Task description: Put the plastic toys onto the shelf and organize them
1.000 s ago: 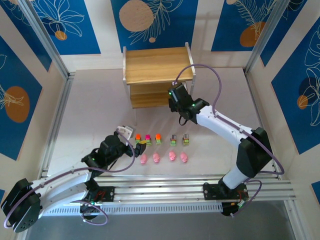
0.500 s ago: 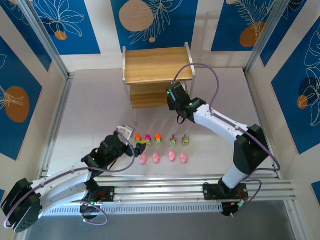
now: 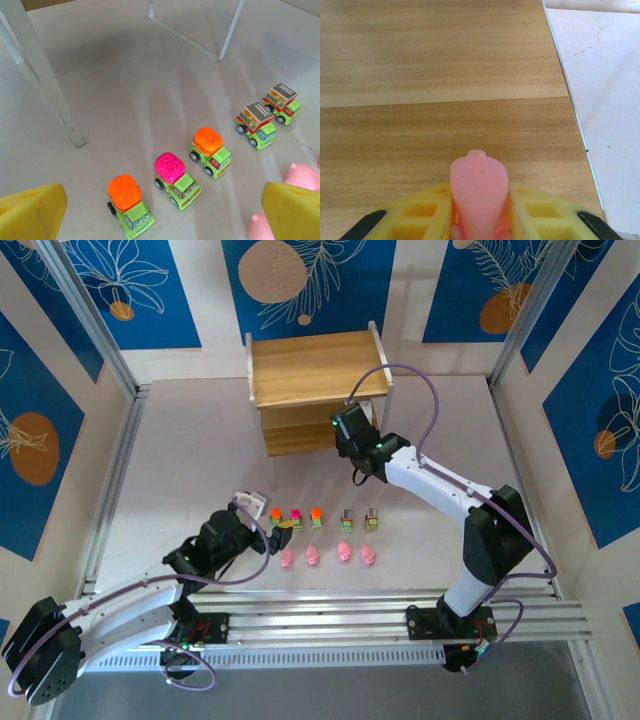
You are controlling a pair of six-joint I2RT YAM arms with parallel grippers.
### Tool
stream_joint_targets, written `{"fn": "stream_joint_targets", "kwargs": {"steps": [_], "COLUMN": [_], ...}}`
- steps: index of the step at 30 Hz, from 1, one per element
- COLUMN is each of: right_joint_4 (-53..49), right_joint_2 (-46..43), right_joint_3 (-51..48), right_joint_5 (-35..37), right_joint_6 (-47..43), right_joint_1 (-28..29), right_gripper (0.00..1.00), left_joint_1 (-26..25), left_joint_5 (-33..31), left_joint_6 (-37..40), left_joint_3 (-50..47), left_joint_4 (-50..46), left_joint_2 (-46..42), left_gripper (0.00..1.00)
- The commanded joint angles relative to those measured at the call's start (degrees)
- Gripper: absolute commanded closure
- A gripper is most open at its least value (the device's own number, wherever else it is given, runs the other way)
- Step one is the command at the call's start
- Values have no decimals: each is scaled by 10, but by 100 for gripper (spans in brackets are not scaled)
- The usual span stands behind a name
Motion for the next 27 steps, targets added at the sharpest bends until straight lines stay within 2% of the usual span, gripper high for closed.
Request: {"fn": "stream_joint_targets", "kwargs": {"steps": [1, 6, 18, 27], "right_joint_4": [31, 36, 35, 34], "right_joint_2": [12, 14, 1, -10], "right_joint_3": [5, -3, -8, -13], "right_joint_5": [18, 17, 17, 15], "right_joint_6": [18, 23, 21, 22], "right_joint_1": [-5, -7, -7, -3], "right_gripper": [72, 70, 58, 55], "left_joint_1": [6, 7, 7, 7], "left_joint_5": [11, 12, 12, 10], "left_joint_6": [4, 4, 4, 4], "left_joint_3": [11, 11, 11, 12], "left_joint_4": [15, 15, 14, 14], "left_joint_2": [0, 1, 2, 1], "left_gripper": [0, 0, 0, 0]}}
